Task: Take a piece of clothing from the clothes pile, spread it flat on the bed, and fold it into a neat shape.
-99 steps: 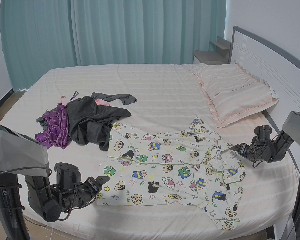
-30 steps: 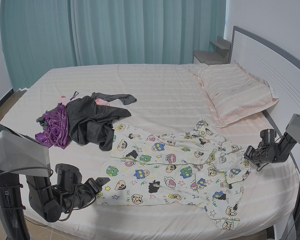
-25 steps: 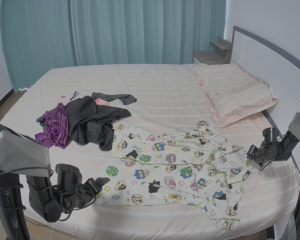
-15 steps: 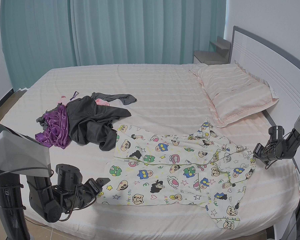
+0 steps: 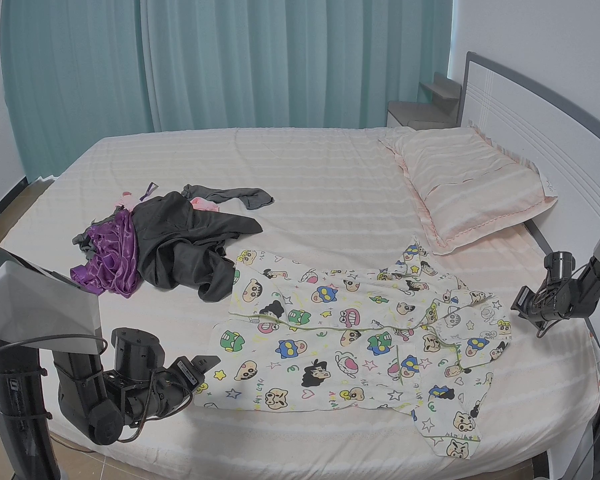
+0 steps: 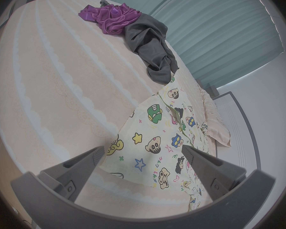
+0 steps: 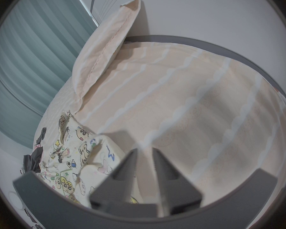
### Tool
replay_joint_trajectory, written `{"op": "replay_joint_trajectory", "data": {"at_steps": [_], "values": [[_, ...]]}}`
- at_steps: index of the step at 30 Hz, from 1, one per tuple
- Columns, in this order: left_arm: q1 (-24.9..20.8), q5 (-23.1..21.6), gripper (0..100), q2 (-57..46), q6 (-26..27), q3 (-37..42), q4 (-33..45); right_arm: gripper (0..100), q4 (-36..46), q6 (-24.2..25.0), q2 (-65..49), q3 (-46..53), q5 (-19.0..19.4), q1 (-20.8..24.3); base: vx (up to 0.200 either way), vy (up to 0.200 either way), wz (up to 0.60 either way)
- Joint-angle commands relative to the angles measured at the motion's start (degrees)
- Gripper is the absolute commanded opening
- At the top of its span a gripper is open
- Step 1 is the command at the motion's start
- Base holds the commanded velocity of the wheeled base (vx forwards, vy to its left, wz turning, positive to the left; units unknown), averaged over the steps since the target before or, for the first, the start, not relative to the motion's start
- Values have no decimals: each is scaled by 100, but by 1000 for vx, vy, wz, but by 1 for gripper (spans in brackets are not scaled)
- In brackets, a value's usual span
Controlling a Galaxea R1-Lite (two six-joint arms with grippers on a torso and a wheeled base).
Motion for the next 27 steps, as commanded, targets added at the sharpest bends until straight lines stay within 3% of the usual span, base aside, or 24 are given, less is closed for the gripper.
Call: {"op": "replay_joint_trajectory", "data": {"at_steps": [1, 10, 12, 18, 24, 27], "values": [[4, 7, 100, -7, -11, 0, -2, 100, -12, 71, -292, -55, 17, 38, 0, 0, 0], [4, 306, 100, -7, -283, -97, -81, 100, -12, 977, -995, -73, 17, 820, 0, 0, 0], [4, 306, 100, 2, -292, -80, -134, 100, -3, 1187, -1092, -99, 17, 1189, 0, 0, 0], [4, 314, 100, 10, -274, -88, -125, 100, -3, 1311, -837, -371, 8, 1629, 0, 0, 0], [4, 341, 100, 10, -265, -71, -134, 100, 6, 1978, -248, -1013, -265, 2130, 0, 0, 0], [4, 332, 100, 10, -265, -71, -125, 100, 15, 2137, -46, -1277, -344, 2235, 200, 0, 0]]}}
